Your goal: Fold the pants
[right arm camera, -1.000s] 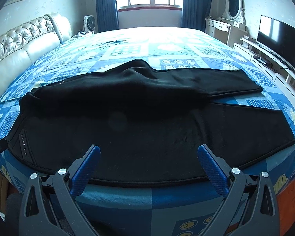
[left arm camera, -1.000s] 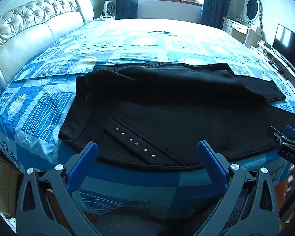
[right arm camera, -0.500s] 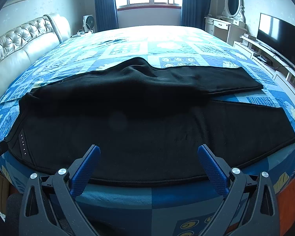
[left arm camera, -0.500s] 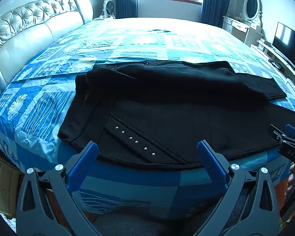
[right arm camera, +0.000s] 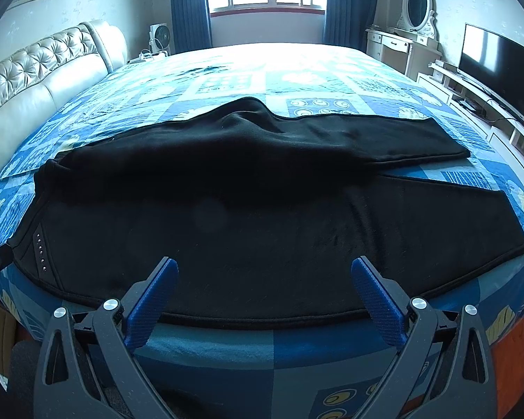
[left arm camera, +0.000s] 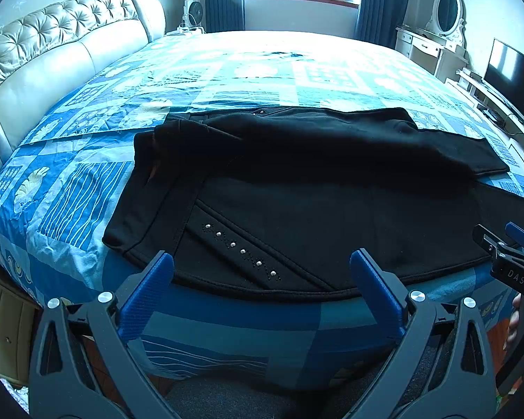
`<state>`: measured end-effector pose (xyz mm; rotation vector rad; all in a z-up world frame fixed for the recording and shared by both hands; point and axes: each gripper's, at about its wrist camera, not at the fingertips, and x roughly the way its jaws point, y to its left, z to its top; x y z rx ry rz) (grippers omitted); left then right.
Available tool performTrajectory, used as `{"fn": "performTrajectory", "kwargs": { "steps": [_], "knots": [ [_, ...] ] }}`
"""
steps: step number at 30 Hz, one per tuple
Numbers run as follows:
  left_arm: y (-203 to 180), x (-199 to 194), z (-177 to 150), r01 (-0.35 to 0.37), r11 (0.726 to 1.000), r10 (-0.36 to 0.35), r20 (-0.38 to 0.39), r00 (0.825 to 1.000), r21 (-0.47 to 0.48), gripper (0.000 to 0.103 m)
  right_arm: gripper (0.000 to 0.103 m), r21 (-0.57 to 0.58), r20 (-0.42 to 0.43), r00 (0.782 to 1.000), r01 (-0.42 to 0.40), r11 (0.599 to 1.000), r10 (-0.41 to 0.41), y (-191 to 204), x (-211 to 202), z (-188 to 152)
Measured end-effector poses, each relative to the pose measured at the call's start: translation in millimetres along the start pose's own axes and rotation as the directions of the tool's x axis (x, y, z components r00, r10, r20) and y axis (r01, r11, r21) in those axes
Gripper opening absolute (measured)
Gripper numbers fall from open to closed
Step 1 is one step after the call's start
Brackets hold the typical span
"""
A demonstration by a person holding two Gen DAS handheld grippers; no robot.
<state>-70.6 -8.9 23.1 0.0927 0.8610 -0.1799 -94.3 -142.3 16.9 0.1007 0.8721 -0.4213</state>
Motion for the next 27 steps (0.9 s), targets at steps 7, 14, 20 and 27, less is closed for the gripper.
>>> {"fn": "performTrajectory", "kwargs": {
  "steps": [7, 14, 20, 27],
  "knots": [
    [0.5, 1.0, -0.1, 0.000, 1.000, 0.000, 0.000, 1.000, 0.002, 0.101, 0.099, 0.000, -0.003, 1.000, 0.001, 1.000, -0.001, 0.4, 0.3, -0.3],
    [0.1, 0.3, -1.2, 0.000, 1.000, 0.000, 0.001, 1.000, 0.003, 0.101, 0.099, 0.002, -0.002, 1.000, 0.000, 1.000, 0.000, 0.8, 0.7, -0.9],
    [0.3, 0.5, -1.1, 0.003, 1.000, -0.003, -0.001, 1.000, 0.004, 0.101, 0.099, 0.002, -0.002, 1.000, -0.002, 1.000, 0.002, 0.7, 0.5, -0.9],
    [-0.8, 0.6, -2.4, 0.004, 1.000, -0.004, -0.003, 1.000, 0.005, 0.101, 0.099, 0.000, -0.006, 1.000, -0.009, 1.000, 0.009, 1.5, 1.9, -1.0]
  ]
}}
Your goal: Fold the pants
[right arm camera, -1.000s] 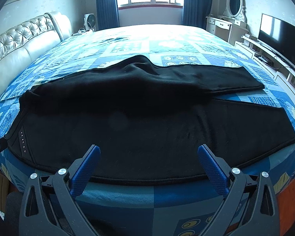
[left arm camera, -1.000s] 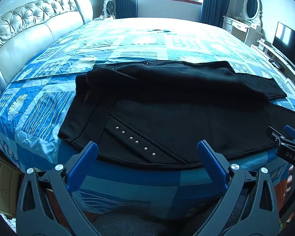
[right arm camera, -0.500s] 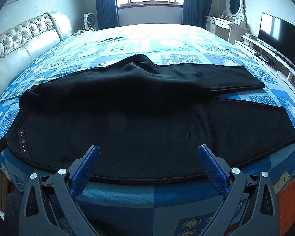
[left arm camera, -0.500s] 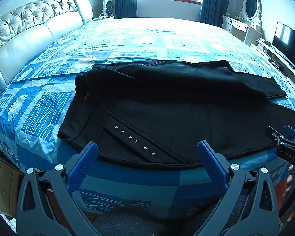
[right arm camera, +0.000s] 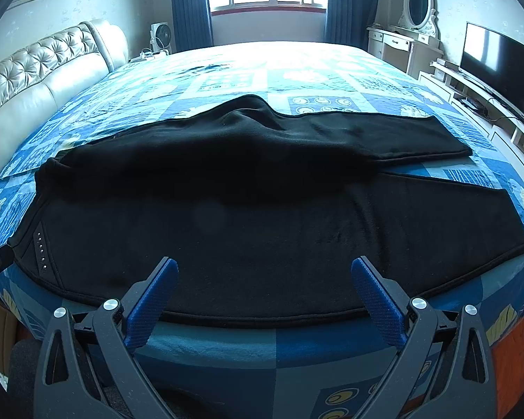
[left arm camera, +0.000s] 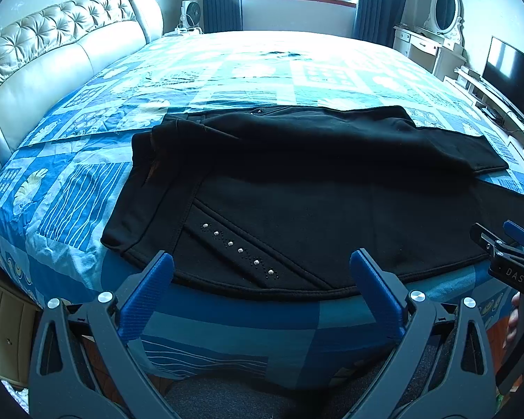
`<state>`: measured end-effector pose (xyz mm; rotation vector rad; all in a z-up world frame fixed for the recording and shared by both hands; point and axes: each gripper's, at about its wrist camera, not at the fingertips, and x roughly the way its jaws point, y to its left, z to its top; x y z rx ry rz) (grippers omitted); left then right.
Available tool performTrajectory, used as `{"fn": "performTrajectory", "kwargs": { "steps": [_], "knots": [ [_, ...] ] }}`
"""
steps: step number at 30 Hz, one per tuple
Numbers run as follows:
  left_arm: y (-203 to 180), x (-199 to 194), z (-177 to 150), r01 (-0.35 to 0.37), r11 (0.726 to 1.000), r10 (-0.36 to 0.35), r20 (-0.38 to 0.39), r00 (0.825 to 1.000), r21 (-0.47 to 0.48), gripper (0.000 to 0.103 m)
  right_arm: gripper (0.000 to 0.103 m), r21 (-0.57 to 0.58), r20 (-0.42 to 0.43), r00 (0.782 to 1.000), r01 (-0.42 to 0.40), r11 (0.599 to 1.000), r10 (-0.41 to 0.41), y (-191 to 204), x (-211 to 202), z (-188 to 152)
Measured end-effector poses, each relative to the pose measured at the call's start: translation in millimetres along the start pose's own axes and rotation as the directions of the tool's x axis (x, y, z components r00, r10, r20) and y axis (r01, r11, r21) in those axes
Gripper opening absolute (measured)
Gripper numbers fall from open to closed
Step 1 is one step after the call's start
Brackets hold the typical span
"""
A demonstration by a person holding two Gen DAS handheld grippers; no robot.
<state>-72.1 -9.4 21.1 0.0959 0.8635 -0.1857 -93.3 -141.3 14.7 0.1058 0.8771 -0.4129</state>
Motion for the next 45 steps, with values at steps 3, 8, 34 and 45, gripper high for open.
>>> {"fn": "performTrajectory", "kwargs": {
  "steps": [3, 8, 34, 45],
  "knots": [
    [-1, 0, -1, 0.003, 1.000, -0.003, -0.002, 1.000, 0.004, 0.101, 0.099, -0.003, -0.004, 1.000, -0.006, 1.000, 0.006, 1, 1, -1],
    [-2, 1, -1, 0.017, 1.000, -0.016, -0.004, 1.000, 0.018, 0.101, 0.099, -0.010, -0.015, 0.999, -0.033, 0.999, 0.033, 2, 3, -1],
    [208, 204, 143, 0.384, 0.897, -0.430, -0.229, 0.873, -0.218, 0.101, 0.099, -0.133, -0.012, 0.924, -0.380, 0.915, 0.382, 0, 68, 151],
    [210, 258, 169, 0.599, 0.681, -0.705, -0.154, 0.692, -0.421, 0.099, 0.099, -0.159, -0.116, 0.904, -0.426, 0.891, 0.411, 1, 138, 198]
  ]
}}
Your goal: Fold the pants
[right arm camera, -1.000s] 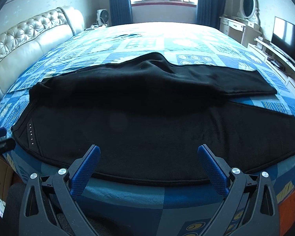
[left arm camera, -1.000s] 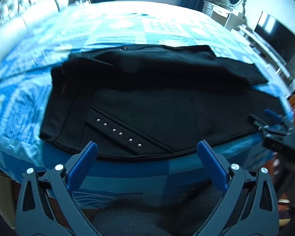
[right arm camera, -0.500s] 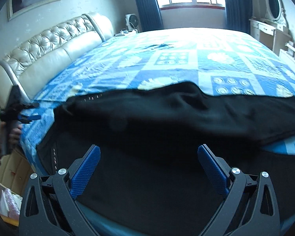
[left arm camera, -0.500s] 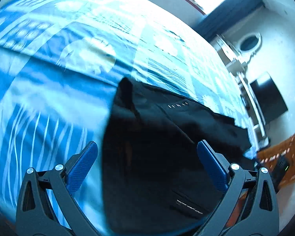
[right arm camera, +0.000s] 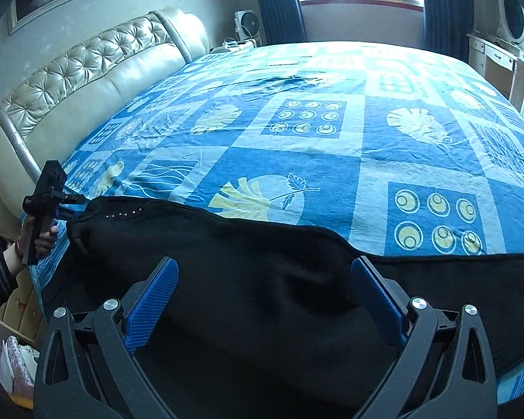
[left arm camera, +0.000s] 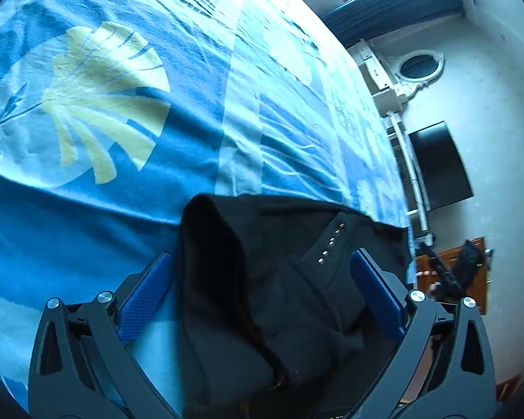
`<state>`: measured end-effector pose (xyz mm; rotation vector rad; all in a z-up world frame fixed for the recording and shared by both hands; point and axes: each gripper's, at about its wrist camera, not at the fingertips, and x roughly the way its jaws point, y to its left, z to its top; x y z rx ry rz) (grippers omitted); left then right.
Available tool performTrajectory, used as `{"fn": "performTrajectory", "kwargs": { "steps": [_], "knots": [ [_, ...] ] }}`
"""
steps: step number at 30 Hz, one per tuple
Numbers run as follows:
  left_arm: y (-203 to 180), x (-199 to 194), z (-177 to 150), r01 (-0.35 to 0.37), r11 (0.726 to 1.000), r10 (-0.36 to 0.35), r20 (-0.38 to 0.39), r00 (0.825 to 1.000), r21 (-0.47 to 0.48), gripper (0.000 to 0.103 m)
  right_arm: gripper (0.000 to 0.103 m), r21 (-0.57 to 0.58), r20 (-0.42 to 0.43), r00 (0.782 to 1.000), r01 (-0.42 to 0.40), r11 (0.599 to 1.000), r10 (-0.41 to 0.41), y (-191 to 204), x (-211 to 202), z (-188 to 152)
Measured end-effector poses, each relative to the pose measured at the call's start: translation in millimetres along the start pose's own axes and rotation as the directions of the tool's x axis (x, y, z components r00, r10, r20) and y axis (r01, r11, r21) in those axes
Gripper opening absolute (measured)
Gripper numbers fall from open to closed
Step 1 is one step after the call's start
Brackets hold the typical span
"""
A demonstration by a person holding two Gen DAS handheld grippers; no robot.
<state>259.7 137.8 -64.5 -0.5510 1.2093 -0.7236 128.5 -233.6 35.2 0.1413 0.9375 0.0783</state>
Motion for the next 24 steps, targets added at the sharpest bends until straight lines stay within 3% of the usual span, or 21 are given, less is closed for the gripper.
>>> {"fn": "performTrajectory", "kwargs": {
  "steps": [1, 2, 6, 10, 11, 12, 13, 16, 18, 24],
  "knots": [
    [1, 1, 3, 0.017, 1.000, -0.017, -0.006, 1.000, -0.003, 0.090, 0.099, 0.000, -0.011, 1.000, -0.022, 1.000, 0.022, -1, 6, 4],
    [1, 3, 5, 0.031, 1.000, -0.031, -0.019, 0.999, -0.006, 0.075, 0.099, 0.001, -0.026, 0.998, -0.048, 0.999, 0.048, -4, 12, 9],
    [-5, 21, 8, -0.015, 0.999, 0.017, -0.053, 0.998, 0.045, 0.064, 0.098, -0.047, -0.111, 0.990, -0.091, 0.995, 0.085, -5, 40, 27],
    [-16, 34, 6, -0.045, 0.993, 0.054, -0.074, 0.996, 0.111, 0.041, 0.095, -0.146, -0.231, 0.973, -0.066, 0.987, 0.031, 3, 76, 38],
    [-15, 35, 7, -0.061, 0.991, 0.071, -0.075, 0.995, 0.119, 0.033, 0.081, -0.163, -0.265, 0.964, -0.074, 0.984, 0.029, 5, 84, 39],
    [-15, 37, 7, -0.075, 0.989, 0.084, -0.073, 0.994, 0.124, 0.032, 0.054, -0.175, -0.300, 0.954, -0.077, 0.982, 0.021, 5, 91, 39],
    [-14, 36, 7, -0.074, 0.990, 0.083, -0.070, 0.994, 0.124, 0.030, 0.045, -0.185, -0.334, 0.943, -0.072, 0.980, 0.006, 5, 99, 39],
    [-13, 33, 10, -0.079, 0.990, 0.087, -0.062, 0.994, 0.114, 0.022, 0.039, -0.216, -0.388, 0.921, -0.063, 0.974, -0.027, 5, 109, 37],
    [-14, 26, 11, -0.091, 0.989, 0.098, -0.053, 0.994, 0.112, 0.018, 0.011, -0.193, -0.413, 0.911, -0.082, 0.978, -0.006, 4, 110, 39],
    [-37, -5, 18, -0.039, 0.991, 0.036, 0.030, 0.999, 0.131, 0.008, 0.009, -0.238, -0.287, 0.957, -0.041, 0.970, -0.030, 26, 63, 45]
  ]
}}
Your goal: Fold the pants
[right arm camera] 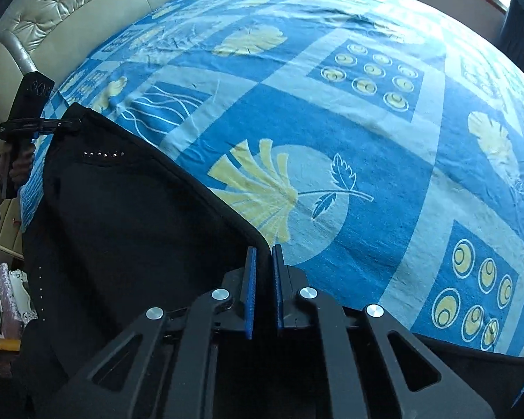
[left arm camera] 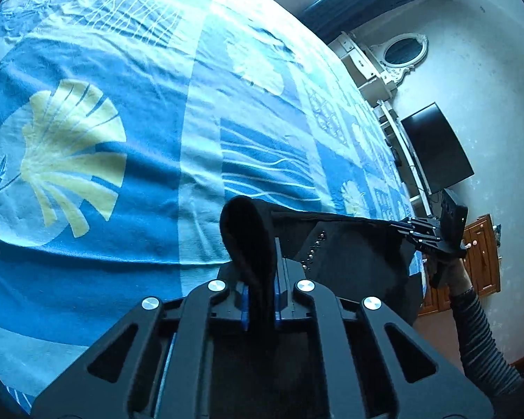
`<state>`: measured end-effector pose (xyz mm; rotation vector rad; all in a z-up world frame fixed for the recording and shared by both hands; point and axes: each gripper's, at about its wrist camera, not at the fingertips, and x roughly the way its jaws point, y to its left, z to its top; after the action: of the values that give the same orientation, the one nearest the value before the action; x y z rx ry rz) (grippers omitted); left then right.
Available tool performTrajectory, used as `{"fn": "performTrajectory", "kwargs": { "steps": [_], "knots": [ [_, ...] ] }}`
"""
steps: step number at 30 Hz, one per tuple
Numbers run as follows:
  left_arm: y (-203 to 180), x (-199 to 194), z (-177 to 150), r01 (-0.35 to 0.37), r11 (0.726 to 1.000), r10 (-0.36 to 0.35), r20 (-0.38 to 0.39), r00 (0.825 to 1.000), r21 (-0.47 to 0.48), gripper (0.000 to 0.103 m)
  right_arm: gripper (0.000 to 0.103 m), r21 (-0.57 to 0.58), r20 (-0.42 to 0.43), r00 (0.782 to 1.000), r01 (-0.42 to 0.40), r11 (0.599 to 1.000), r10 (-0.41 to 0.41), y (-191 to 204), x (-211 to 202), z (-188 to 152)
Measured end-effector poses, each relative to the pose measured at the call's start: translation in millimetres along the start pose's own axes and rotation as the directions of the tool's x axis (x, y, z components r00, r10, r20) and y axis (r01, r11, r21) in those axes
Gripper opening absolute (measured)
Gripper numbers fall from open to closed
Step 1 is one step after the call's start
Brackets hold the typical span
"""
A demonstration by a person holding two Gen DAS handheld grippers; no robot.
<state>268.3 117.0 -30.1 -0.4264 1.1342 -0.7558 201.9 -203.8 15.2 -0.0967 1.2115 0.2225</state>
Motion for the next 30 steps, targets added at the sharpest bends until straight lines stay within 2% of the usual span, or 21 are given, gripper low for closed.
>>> {"fn": "performTrajectory", "kwargs": {
  "steps": [5, 8, 13, 17, 24, 27, 28, 30],
  "knots": [
    [-26, -22, -8, 0.041, 0.999, -0.042, 0.040, 0.998, 0.033, 0.008, 0.009, -0.028, 0.134, 0.987, 0.094, 0.995, -0.089, 30, -50, -26],
    [-41, -35, -22, 0.056, 0.997, -0.059, 0.058, 0.997, 0.055, 0.008, 0.009, -0.048, 0.188, 0.973, 0.144, 0.988, -0.133, 53, -69, -51],
    [-48, -56, -62, 0.065, 0.996, -0.069, 0.068, 0.995, 0.056, 0.008, 0.009, -0.061, 0.232, 0.959, 0.181, 0.982, -0.162, 85, -81, -96],
    [-51, -74, -105, 0.070, 0.996, -0.074, 0.083, 0.994, 0.046, 0.008, 0.009, -0.067, 0.227, 0.954, 0.218, 0.974, -0.198, 105, -77, -136],
    [-32, -77, -160, 0.063, 0.998, -0.061, 0.068, 0.996, -0.032, 0.010, 0.009, -0.038, 0.165, 0.965, 0.213, 0.976, -0.204, 126, -52, -194],
    [-23, -69, -181, 0.032, 0.998, -0.029, 0.051, 0.998, -0.060, 0.015, 0.010, -0.037, 0.134, 0.968, 0.218, 0.975, -0.211, 134, -38, -208],
    [-21, -66, -186, 0.016, 0.998, -0.013, 0.050, 0.999, -0.064, 0.021, 0.010, -0.036, 0.129, 0.968, 0.223, 0.974, -0.216, 136, -35, -211],
    [-18, -63, -198, -0.018, 0.997, 0.021, 0.045, 0.999, -0.079, 0.025, 0.015, -0.020, 0.141, 0.964, 0.229, 0.973, -0.224, 140, -35, -218]
  ]
}}
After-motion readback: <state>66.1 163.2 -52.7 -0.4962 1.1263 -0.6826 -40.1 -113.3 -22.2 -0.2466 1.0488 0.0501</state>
